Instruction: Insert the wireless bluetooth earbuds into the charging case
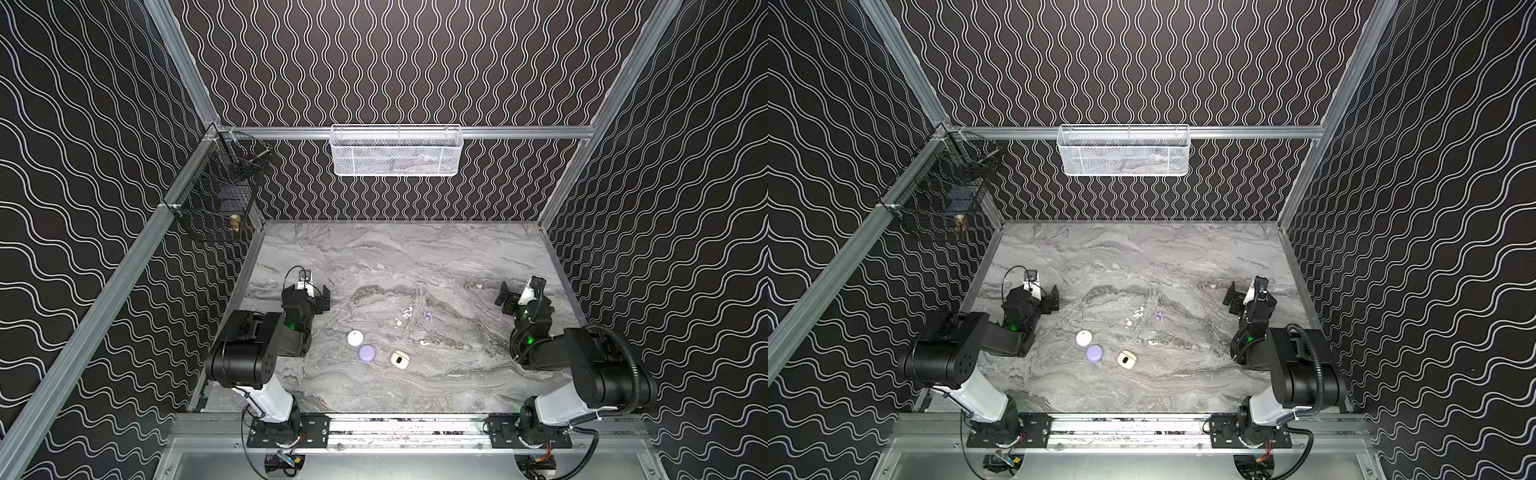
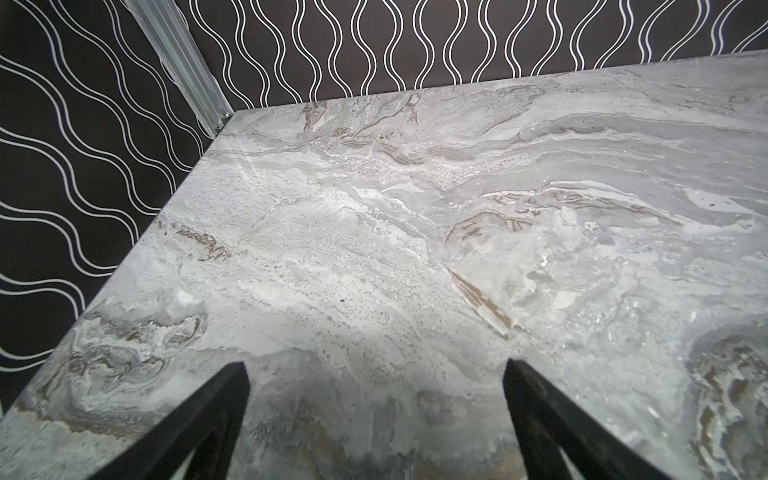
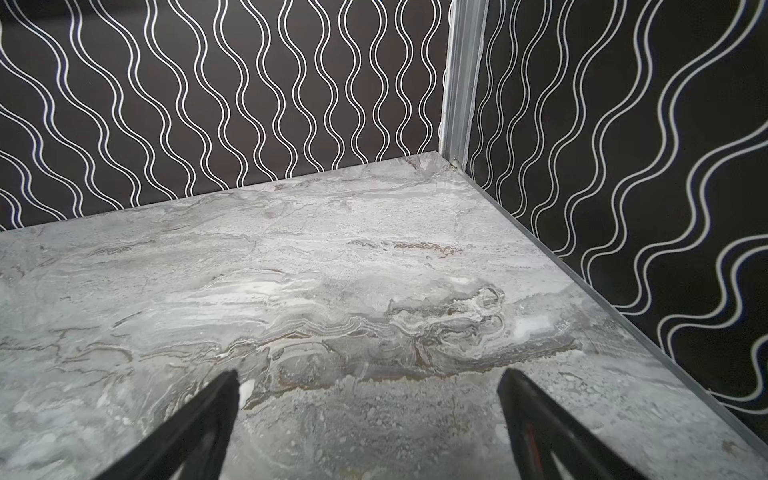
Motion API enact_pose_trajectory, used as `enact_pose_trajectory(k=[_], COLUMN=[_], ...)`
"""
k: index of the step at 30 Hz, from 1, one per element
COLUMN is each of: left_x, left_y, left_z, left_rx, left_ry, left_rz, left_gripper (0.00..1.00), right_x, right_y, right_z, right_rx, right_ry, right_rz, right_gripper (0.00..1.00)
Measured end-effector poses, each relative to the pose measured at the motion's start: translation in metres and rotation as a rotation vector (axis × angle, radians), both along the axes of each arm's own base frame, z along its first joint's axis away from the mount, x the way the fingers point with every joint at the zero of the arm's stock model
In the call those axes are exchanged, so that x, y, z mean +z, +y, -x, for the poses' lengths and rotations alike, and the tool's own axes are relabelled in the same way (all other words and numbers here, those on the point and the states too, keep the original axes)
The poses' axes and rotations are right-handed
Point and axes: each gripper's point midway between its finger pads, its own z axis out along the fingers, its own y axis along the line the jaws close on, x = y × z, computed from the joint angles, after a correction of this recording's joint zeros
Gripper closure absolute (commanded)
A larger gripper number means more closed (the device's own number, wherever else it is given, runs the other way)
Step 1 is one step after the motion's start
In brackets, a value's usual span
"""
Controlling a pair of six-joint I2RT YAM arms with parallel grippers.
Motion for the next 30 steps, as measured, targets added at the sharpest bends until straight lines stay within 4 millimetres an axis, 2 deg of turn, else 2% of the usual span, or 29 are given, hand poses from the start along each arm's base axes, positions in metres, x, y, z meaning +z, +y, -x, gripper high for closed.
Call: enact_pose_trajectory(k=[30], left_x=[-0.0009], left_y=[-0.0003], left_z=[0.001], left_rx=[-0.003], left_ry=[0.002], left_rz=[-0.004], left_gripper=[0.01], right_x=[0.0011], right_y=[-0.0001], right_z=[0.0019], right_rx=[-0.001], right_ry=[-0.002], right_rz=[0.0], right_gripper=[0.0])
